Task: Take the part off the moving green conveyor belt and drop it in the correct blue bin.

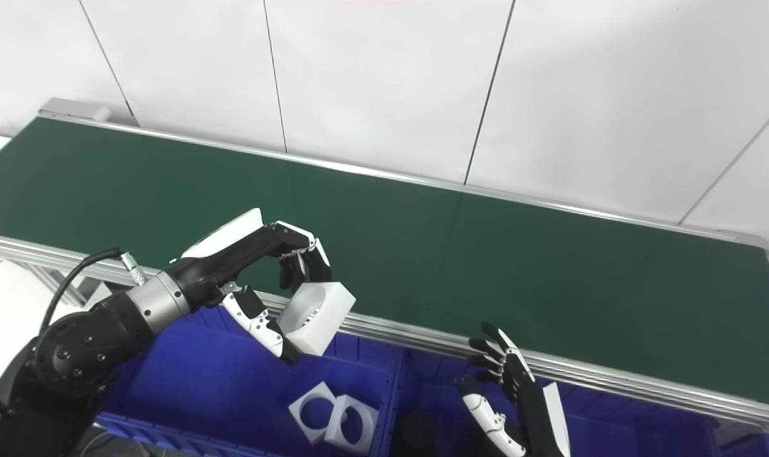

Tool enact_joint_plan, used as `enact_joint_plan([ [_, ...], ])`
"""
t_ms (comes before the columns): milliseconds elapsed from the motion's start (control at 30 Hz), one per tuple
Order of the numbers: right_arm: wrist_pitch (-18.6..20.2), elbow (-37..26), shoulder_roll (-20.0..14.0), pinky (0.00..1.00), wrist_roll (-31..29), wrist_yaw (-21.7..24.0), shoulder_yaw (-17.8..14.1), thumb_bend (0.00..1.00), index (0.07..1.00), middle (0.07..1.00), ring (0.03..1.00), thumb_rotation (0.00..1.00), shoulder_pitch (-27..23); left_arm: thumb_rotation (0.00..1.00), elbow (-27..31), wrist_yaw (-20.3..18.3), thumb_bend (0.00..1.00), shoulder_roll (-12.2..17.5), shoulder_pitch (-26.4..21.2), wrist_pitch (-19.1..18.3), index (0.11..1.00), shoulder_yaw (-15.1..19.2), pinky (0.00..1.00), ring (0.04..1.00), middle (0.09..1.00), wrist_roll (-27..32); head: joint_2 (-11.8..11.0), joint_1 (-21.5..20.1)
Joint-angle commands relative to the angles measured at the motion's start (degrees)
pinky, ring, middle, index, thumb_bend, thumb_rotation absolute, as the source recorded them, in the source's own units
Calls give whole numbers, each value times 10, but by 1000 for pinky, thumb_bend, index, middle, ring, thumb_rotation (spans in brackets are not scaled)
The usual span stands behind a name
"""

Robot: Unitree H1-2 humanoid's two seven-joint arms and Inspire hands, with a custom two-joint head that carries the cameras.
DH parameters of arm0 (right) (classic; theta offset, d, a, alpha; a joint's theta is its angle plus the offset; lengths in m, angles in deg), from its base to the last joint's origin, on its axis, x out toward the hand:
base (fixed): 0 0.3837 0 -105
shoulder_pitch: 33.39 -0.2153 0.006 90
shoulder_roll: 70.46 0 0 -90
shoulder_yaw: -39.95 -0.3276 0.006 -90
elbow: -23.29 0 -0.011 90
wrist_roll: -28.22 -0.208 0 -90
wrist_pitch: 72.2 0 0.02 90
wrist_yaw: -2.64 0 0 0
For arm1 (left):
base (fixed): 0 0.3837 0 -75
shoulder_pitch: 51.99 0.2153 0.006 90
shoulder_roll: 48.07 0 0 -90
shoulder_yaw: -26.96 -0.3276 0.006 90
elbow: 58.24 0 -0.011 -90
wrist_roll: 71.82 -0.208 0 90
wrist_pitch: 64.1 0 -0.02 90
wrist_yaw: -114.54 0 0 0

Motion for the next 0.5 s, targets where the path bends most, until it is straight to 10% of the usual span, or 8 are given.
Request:
enact_joint_plan([
  [0,0,-23,1,652,-3,-1,-3,585,874,786,726,629,-7,0,18,4,524,12,-2,-2,498,3,358,381,427,0,6,-1],
  [467,34,-64,-1,643,8,2,-5,595,873,784,727,664,-9,0,2,-21,524,29,-16,-34,495,-4,369,412,458,2,67,11],
])
